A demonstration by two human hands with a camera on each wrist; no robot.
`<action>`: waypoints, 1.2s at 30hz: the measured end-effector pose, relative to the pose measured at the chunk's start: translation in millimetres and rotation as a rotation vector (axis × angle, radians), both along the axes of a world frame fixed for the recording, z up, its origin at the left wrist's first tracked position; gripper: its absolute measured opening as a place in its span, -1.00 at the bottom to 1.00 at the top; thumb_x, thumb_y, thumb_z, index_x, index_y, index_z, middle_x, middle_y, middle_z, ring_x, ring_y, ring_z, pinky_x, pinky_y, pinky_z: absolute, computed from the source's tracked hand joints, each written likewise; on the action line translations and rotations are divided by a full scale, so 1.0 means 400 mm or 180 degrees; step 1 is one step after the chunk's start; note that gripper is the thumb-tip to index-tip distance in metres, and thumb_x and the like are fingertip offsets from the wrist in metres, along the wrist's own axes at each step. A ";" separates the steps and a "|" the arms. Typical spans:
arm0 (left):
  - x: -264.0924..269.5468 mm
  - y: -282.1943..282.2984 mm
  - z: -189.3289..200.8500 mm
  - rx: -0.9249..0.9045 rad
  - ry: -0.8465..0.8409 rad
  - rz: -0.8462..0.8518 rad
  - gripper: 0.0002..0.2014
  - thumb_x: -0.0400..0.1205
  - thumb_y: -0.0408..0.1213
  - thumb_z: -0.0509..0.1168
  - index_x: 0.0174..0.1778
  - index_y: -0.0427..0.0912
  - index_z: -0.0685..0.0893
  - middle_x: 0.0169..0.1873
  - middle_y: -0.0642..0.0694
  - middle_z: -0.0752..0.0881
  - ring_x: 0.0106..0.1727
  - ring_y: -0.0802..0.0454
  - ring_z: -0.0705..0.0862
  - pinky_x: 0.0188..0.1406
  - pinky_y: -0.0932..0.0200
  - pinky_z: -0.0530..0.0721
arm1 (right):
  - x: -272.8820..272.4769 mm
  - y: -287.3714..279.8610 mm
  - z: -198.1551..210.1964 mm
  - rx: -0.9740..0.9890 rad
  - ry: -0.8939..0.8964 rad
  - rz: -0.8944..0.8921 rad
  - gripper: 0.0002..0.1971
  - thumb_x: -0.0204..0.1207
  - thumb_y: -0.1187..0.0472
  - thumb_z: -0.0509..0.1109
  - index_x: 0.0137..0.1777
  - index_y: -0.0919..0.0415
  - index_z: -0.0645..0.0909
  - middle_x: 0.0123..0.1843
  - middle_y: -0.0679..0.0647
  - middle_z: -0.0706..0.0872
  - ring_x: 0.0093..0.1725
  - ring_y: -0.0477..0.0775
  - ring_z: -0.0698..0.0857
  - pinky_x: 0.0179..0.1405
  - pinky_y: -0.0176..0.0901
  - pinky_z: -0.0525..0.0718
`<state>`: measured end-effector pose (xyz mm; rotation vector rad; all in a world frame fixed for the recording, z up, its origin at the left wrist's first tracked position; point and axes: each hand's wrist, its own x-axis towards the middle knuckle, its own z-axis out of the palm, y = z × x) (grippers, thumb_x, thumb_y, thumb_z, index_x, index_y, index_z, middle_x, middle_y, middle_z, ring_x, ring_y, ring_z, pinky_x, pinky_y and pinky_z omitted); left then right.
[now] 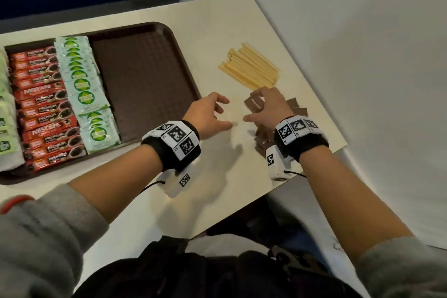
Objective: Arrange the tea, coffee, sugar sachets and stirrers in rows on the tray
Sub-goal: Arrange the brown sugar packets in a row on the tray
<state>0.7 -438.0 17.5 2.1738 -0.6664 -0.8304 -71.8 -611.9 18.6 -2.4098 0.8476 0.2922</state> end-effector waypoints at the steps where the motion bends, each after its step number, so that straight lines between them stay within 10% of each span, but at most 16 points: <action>1: -0.021 -0.041 -0.009 0.0109 -0.0001 -0.0122 -0.46 0.47 -0.12 0.50 0.35 0.00 0.49 0.14 0.00 0.61 -0.01 0.06 0.61 -0.03 0.21 0.52 | -0.028 -0.042 0.002 -0.0132 0.0078 -0.0057 -0.28 0.20 0.03 0.65 0.36 0.03 0.44 0.37 0.12 0.41 0.39 0.12 0.41 0.39 0.01 0.46; 7: -0.090 -0.221 -0.052 0.0493 -0.0164 -0.0100 -0.25 0.40 -0.05 0.54 0.48 -0.08 0.38 0.40 -0.18 0.38 0.36 -0.13 0.51 0.27 0.09 0.48 | -0.147 -0.217 -0.014 -0.0343 0.1005 -0.0185 0.28 -0.01 -0.22 0.70 0.63 0.07 0.00 0.58 0.21 0.15 0.58 0.31 0.13 0.48 0.29 0.34; 13: -0.082 -0.305 -0.078 0.0877 -0.0350 0.0048 -0.09 0.44 0.05 0.49 0.62 -0.14 0.18 0.52 -0.24 0.29 0.50 -0.25 0.36 0.44 -0.07 0.40 | -0.167 -0.208 -0.064 -0.0268 0.0923 -0.0214 0.41 -0.03 -0.33 0.65 0.64 0.22 -0.14 0.54 0.23 0.15 0.54 0.32 0.17 0.53 0.20 0.27; 31: -0.053 -0.284 -0.096 0.0779 0.0040 0.0072 -0.50 0.59 -0.14 0.38 0.34 -0.28 0.37 0.20 -0.25 0.62 0.19 -0.18 0.60 -0.05 0.12 0.46 | -0.086 -0.181 -0.103 0.0606 -0.0184 -0.0036 -0.28 0.15 0.05 0.70 0.21 0.17 0.37 0.12 0.10 0.69 0.07 0.11 0.68 0.03 -0.09 0.63; 36: -0.032 -0.246 -0.092 0.0288 0.0523 0.0470 -0.67 0.64 -0.26 0.31 0.19 -0.21 0.31 -0.02 -0.17 0.59 -0.12 -0.12 0.68 -0.29 0.01 0.78 | -0.044 -0.150 -0.084 0.0764 -0.0470 0.0013 -0.37 0.21 0.14 0.68 0.17 0.17 0.38 0.02 0.06 0.68 -0.02 0.08 0.68 -0.11 -0.23 0.57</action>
